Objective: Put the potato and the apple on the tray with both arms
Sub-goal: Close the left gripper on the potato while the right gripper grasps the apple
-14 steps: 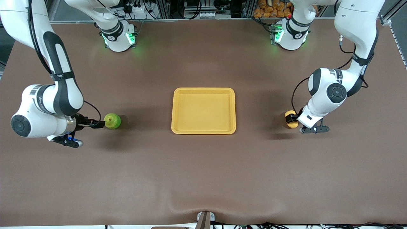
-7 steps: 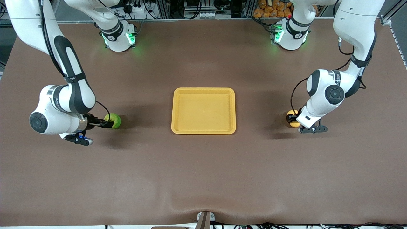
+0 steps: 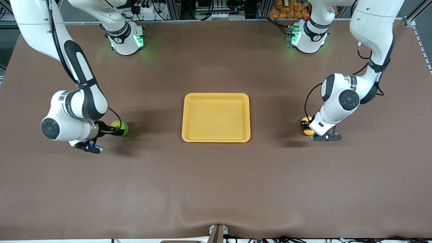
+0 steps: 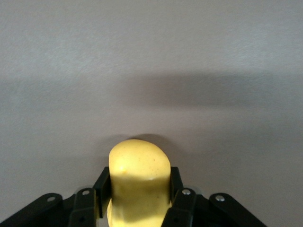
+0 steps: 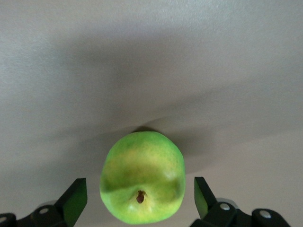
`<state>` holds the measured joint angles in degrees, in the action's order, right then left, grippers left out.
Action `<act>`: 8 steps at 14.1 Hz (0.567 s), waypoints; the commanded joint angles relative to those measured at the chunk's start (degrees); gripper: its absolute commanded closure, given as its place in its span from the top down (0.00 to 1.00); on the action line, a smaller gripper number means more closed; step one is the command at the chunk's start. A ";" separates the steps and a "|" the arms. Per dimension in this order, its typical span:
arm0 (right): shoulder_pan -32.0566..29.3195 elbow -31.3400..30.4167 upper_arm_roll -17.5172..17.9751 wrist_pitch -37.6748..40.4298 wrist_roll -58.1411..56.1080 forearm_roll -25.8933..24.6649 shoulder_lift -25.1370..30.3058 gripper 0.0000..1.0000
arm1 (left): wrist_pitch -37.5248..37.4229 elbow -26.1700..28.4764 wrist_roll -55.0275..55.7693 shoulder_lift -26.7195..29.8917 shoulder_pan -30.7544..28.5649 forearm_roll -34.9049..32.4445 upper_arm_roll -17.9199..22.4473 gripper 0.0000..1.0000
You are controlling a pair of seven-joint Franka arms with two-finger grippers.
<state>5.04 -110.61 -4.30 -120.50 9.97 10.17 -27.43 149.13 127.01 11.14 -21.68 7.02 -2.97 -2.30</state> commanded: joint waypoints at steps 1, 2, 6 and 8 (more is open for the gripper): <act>1.72 -0.84 -0.26 -1.58 2.15 0.99 -0.34 1.00 | -0.49 -1.67 0.55 0.59 0.45 0.24 -0.50 0.00; 1.99 -1.27 -0.35 -2.28 2.42 0.91 -0.69 1.00 | -1.72 -2.20 0.64 1.02 0.45 0.24 -1.29 0.00; 2.08 -3.29 -0.35 -6.59 2.42 0.82 -1.92 1.00 | -7.60 -5.09 0.64 3.58 0.37 0.33 -4.02 0.00; 2.08 -3.21 -0.35 -6.59 2.34 0.56 -2.89 1.00 | -12.26 -8.35 2.04 3.58 0.37 0.33 -5.43 0.00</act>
<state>6.61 -113.51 -4.30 -126.40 11.77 10.17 -29.76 141.49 121.25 11.37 -19.13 7.31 -2.96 -6.63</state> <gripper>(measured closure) 0.000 0.480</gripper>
